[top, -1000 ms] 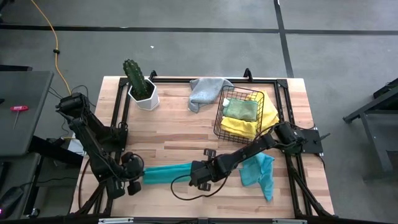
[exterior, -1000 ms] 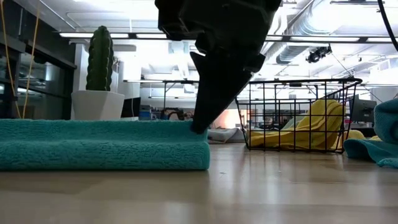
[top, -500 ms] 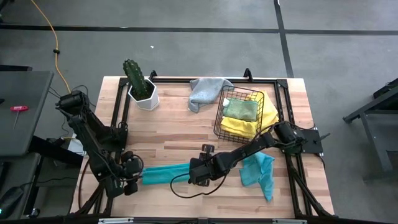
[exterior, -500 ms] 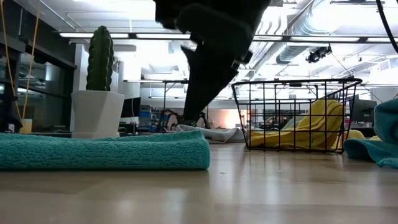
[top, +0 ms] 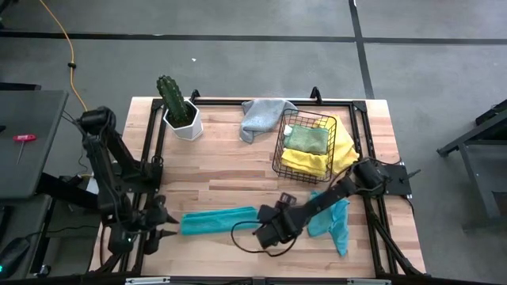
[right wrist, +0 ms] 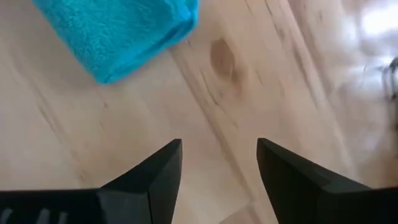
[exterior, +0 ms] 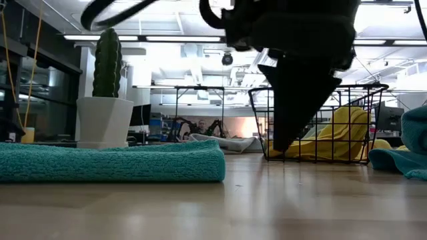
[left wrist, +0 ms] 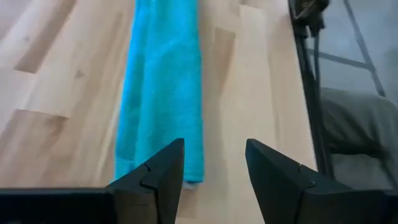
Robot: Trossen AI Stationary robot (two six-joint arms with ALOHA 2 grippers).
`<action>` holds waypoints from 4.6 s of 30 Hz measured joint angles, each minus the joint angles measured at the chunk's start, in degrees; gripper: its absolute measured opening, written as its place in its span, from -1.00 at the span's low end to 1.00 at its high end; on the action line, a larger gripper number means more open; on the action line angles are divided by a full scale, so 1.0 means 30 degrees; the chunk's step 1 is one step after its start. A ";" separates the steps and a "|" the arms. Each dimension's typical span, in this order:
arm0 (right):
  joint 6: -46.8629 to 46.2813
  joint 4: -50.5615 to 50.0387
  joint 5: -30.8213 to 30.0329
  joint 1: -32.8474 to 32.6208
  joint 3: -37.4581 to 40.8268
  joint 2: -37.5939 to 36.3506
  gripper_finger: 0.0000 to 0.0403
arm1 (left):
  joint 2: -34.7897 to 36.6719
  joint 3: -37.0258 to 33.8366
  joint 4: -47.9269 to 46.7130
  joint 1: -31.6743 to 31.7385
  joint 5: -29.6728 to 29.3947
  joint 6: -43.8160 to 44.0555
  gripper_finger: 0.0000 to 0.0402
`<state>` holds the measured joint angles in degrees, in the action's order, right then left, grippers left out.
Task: Fold microfiber towels
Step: Fold the top blue microfiber towel
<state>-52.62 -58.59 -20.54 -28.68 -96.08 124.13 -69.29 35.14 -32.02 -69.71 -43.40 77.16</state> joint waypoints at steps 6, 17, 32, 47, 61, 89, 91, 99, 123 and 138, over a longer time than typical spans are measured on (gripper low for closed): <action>-0.1728 0.5354 0.2300 0.0508 0.1596 -0.0789 0.00 | -0.1291 0.0007 0.3133 0.0466 0.3633 -0.2186 -0.19; -0.4490 1.0650 0.3444 0.2130 0.4113 -0.1214 0.00 | -0.3552 0.0007 0.2389 0.0895 0.7192 -0.0335 -0.19; -0.6971 1.4894 0.3715 0.2161 0.6363 -0.1163 -0.07 | -0.5665 0.0072 0.2160 0.1800 0.8329 -0.0275 -0.19; -0.3987 1.0145 0.2591 0.2168 0.6372 -0.1246 -0.97 | -0.4849 -0.0051 0.1221 0.2158 0.7328 -0.0699 -0.19; -0.7026 0.1964 0.0826 0.1056 0.6599 -0.3635 -1.00 | -0.5358 -0.0015 0.4054 0.6407 0.4099 -0.7786 -0.21; -0.2956 0.5363 0.1317 0.0923 0.2149 -0.3932 -1.00 | -0.9096 0.0073 0.8025 0.8457 0.3179 -0.9442 -1.00; -0.2485 0.6189 0.1304 0.0923 0.2117 -0.3932 -1.00 | -0.9096 0.0061 0.8025 0.8457 0.3178 -0.9469 -1.00; -0.0858 1.0717 0.1337 0.1192 0.2080 -0.3321 -1.00 | -0.9096 0.0007 0.8295 0.8472 0.3185 -0.9884 -1.00; 0.2068 2.1841 0.3233 0.3236 0.2082 0.1294 -1.00 | -0.9103 -0.0015 0.8417 0.8479 0.3185 -1.0443 -1.00; 0.2702 2.2345 0.2783 0.3320 0.2085 0.1387 -1.00 | -0.9111 -0.0015 0.8463 0.8479 0.3185 -1.0443 -1.00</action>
<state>-44.51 8.45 -12.19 -18.72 -89.83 128.29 -96.62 35.09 -6.63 -44.27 -33.85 45.83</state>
